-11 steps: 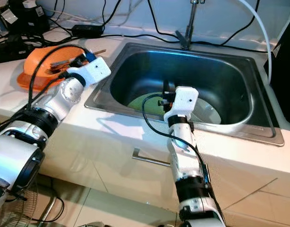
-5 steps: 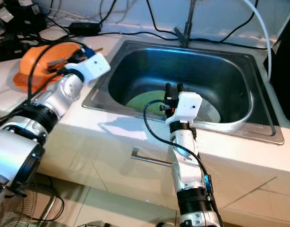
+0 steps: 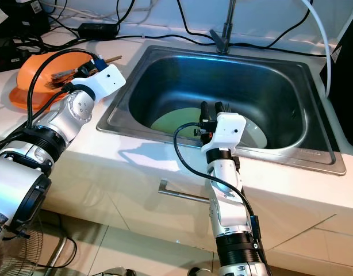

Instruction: Kitchen organization

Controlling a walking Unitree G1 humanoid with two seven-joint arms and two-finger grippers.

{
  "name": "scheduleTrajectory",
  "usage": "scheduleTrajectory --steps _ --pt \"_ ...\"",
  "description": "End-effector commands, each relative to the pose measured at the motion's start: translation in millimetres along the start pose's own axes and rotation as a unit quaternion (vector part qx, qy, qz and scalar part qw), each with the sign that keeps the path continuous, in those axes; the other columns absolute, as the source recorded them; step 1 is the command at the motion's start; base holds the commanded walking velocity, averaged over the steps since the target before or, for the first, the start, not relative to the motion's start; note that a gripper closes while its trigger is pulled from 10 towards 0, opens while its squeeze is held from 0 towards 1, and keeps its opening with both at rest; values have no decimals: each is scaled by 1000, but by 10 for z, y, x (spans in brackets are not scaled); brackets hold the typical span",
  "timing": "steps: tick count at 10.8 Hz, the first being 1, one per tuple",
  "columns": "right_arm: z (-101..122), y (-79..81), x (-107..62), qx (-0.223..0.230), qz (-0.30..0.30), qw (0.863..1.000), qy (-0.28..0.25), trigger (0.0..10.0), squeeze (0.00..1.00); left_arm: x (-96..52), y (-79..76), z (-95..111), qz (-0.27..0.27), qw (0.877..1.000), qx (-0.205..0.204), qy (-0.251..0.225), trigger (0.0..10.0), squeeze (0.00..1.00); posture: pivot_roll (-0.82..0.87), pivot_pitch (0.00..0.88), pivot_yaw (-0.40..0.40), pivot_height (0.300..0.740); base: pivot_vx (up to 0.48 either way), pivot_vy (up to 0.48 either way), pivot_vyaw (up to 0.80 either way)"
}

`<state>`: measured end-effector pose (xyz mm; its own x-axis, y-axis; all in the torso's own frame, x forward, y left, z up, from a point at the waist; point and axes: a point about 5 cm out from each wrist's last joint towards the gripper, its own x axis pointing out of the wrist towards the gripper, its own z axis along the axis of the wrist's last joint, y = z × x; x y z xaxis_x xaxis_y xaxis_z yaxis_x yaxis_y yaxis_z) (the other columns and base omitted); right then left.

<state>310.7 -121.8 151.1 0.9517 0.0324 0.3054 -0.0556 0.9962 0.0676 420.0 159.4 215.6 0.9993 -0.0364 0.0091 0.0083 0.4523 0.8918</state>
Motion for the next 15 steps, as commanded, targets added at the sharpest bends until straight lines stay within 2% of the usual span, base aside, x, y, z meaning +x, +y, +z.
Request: scheduleTrajectory --steps 1,6,8,10,14,15 --pt "-82 -35 -48 -3 -9 1000 25 10000 0 20 103 22 17 1000 0 2 0 0 -12 120 41 740 0 0 0" --pt "-74 -33 -27 -3 -12 1000 25 10000 0 26 122 68 23 1000 -8 -10 0 0 -8 112 39 740 0 0 0" --pt "-72 -31 -20 -3 -13 1000 25 10000 0 33 169 120 33 999 -27 -23 0 0 -2 110 39 740 0 0 0" --pt "-75 -20 -9 -2 -13 1000 25 10000 0 39 230 164 44 996 -69 -34 0 0 2 107 39 740 0 0 0" --pt "-75 -19 9 0 -13 1000 24 10000 0 43 429 322 84 989 -96 -77 0 0 11 100 37 740 0 0 0" --pt "-77 -10 20 1 -12 1000 24 10000 0 41 472 366 81 987 -107 -87 10000 0 17 96 35 740 0 0 0"
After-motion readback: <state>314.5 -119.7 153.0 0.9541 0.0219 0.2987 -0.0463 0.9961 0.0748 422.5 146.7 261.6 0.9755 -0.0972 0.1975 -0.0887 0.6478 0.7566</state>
